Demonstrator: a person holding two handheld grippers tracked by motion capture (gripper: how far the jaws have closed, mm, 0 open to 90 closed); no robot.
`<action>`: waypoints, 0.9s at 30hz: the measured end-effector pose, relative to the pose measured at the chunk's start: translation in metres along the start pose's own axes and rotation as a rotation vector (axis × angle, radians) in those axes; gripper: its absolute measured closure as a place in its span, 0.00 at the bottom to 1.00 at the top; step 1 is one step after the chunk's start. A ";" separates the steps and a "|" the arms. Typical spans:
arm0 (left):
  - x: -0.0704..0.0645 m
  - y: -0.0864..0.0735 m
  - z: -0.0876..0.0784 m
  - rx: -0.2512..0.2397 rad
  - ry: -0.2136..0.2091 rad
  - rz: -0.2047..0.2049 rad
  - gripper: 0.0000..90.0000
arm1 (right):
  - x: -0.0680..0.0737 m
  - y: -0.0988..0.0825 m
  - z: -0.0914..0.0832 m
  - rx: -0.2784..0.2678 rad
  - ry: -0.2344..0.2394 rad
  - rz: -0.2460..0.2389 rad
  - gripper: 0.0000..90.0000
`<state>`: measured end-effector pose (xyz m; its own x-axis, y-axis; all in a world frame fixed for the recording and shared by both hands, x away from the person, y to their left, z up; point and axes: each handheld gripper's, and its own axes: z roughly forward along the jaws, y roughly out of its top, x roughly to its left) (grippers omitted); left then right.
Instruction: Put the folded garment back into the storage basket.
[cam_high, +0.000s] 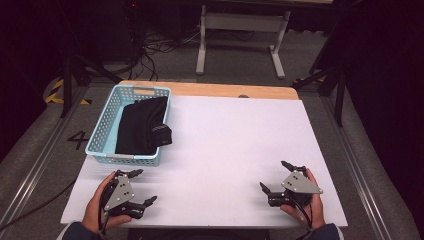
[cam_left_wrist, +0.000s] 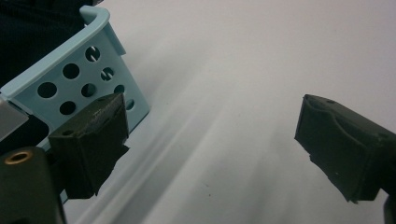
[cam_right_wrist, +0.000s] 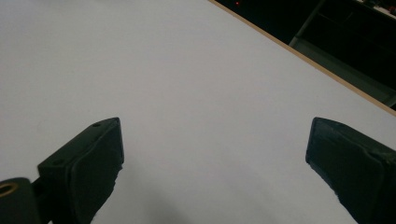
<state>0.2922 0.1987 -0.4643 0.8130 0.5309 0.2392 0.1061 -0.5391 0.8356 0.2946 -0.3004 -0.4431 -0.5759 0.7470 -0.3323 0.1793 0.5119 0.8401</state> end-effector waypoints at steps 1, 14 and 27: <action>0.000 0.000 0.000 0.001 0.003 0.001 0.11 | 0.000 -0.002 -0.001 0.002 0.000 0.002 0.04; 0.005 0.002 -0.002 -0.023 0.032 -0.019 0.10 | 0.003 -0.010 -0.002 0.031 -0.002 -0.015 0.04; 0.003 -0.001 -0.004 -0.016 0.035 -0.020 0.09 | 0.008 -0.006 0.003 0.039 -0.014 -0.054 0.04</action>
<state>0.2918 0.2030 -0.4622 0.7903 0.5639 0.2397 0.1122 -0.5178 0.8481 0.2909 -0.2963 -0.4520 -0.5744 0.7237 -0.3824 0.1799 0.5674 0.8035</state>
